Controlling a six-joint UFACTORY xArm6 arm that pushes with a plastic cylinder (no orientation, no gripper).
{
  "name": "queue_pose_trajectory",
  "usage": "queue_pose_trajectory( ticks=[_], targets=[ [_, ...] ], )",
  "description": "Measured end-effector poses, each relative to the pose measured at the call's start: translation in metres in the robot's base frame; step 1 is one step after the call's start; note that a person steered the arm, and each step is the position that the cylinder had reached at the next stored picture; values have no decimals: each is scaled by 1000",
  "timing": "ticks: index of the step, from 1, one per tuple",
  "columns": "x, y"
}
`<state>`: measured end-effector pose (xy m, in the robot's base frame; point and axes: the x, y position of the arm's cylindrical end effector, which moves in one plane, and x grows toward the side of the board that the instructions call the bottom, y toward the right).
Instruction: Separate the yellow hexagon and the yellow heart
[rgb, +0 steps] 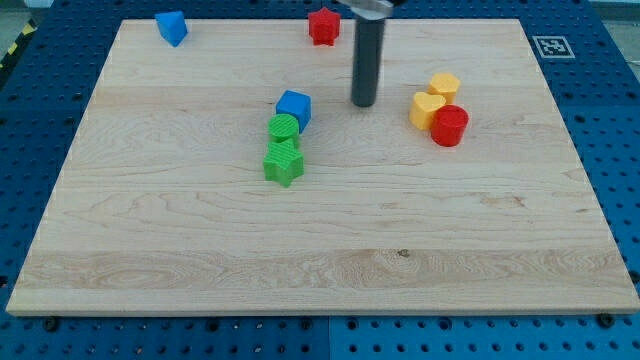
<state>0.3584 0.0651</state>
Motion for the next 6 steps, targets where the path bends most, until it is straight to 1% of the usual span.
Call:
queue_pose_trajectory(
  ticks=[2, 5, 6],
  targets=[
    [9, 63],
    [9, 100],
    [-7, 104]
  ],
)
